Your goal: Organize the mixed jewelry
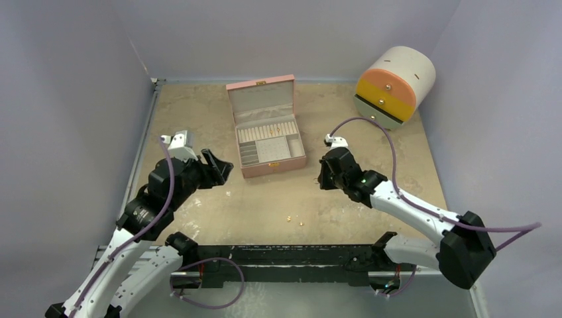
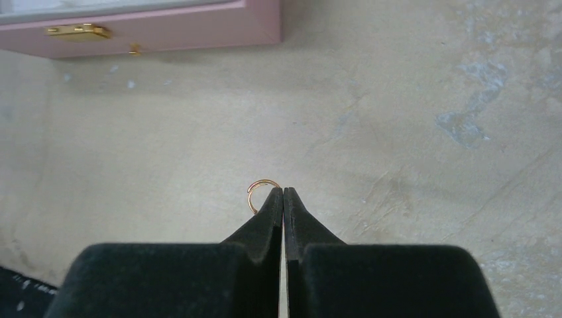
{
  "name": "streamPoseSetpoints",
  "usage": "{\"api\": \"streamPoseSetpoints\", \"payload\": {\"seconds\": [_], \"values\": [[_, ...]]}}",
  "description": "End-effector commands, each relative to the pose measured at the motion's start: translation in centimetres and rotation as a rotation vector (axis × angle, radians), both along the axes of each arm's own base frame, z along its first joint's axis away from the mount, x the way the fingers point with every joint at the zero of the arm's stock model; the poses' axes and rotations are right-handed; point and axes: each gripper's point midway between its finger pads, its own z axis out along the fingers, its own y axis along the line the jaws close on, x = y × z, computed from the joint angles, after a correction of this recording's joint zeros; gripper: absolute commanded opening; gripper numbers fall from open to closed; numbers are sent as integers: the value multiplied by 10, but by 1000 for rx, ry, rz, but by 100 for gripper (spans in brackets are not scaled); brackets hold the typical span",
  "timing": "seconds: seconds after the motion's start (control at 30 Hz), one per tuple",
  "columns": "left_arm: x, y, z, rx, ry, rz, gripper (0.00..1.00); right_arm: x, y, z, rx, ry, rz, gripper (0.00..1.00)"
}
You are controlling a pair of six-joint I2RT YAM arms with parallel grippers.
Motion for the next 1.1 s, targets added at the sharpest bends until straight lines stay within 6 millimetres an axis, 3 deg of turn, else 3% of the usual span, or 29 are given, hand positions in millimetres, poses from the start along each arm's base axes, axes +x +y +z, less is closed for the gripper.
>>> {"api": "streamPoseSetpoints", "payload": {"seconds": [0.0, 0.3, 0.5, 0.73, 1.07], "values": [[3, -30, 24, -140, -43, -101, 63, 5, 29, 49, 125, -139, 131, 0], [-5, -80, 19, -296, 28, -324, 58, -3, 64, 122, 255, -305, 338, 0], [-8, -99, 13, -356, 76, -408, 55, -17, 88, 155, 282, -411, 491, 0], [-16, -115, 9, -400, 127, -508, 51, -36, 118, 171, 276, -524, 674, 0], [-26, -125, 3, -437, 166, -586, 47, -48, 146, 184, 251, -616, 815, 0]]}}
